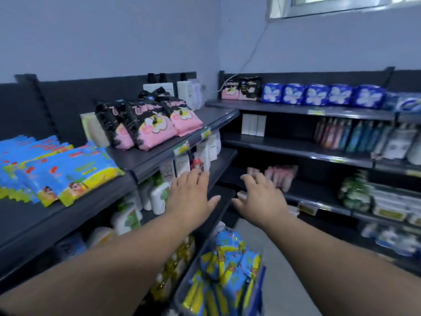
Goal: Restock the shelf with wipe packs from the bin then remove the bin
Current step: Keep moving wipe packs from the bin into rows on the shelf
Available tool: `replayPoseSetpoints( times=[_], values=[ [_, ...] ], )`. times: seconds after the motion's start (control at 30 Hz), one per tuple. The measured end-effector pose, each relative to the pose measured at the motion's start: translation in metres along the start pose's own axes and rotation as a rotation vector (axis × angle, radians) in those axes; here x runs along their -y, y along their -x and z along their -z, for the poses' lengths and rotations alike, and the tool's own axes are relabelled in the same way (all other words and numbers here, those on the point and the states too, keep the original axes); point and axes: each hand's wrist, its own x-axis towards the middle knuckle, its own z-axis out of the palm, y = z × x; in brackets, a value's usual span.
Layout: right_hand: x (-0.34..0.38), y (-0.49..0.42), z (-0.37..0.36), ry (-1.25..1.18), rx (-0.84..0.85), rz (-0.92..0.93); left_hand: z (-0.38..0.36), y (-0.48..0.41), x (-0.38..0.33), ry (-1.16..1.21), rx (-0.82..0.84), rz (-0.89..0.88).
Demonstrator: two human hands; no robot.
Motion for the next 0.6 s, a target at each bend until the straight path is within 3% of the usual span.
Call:
replayPoseSetpoints(
  times=[0.27, 0.6],
  values=[
    [-0.145, -0.028, -0.056, 0.056, 0.137, -0.089, -0.125, -0.058, -0.098, 0.012, 0.172, 0.020],
    [-0.206, -0.035, -0.170, 0.028, 0.380, -0.150, -0.252, -0.046, -0.089, 0.043, 0.341, 0.078]
  ],
)
